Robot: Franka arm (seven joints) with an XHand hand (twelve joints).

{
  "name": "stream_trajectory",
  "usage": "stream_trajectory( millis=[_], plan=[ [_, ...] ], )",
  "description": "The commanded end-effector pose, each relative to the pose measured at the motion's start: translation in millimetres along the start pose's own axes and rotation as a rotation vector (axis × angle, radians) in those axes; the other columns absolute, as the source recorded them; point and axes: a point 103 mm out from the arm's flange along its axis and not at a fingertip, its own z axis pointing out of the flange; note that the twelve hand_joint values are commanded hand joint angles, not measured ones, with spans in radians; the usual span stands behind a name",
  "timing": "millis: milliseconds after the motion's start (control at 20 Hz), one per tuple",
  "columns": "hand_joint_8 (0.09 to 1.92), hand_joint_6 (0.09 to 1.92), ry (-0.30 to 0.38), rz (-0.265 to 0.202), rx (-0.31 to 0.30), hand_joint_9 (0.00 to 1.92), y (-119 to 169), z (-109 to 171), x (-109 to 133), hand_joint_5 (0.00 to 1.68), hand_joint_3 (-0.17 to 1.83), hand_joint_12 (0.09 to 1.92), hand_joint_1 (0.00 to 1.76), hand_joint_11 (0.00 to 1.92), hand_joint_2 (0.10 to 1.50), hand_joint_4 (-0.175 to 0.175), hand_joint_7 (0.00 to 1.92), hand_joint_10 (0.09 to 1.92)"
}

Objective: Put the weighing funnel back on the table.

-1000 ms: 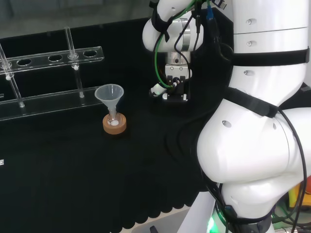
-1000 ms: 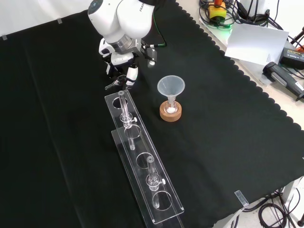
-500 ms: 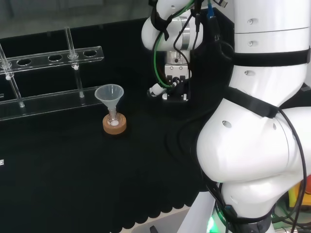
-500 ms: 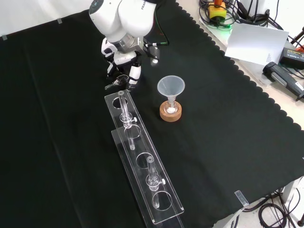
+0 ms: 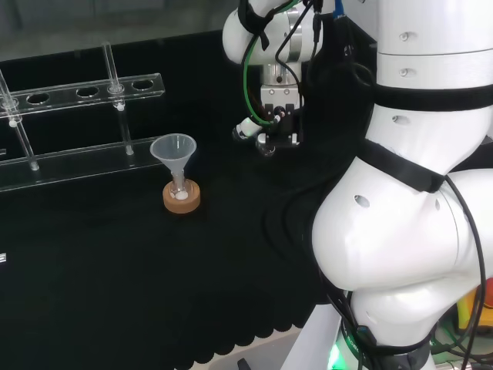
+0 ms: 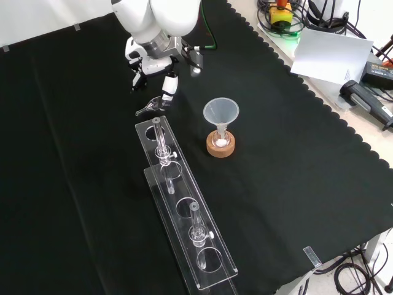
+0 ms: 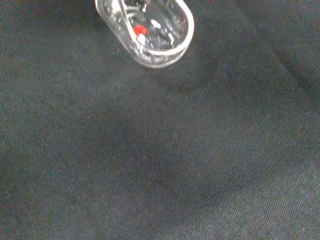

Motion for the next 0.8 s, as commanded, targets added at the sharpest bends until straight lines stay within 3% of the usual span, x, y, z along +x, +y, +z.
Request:
stream_trajectory(
  millis=[50,800],
  plan=[
    [0.09,0.20,-0.007,0.000,-0.012,0.78,-4.6,-11.2,-3.2,0.60,0.16,1.54,0.41,0.08,0.64,0.049,0.90,0.40],
    [0.09,0.19,0.003,0.002,-0.038,0.78,-15.6,-27.4,-16.4,0.62,0.15,1.54,0.41,0.07,0.65,0.047,0.90,0.41]
  ],
)
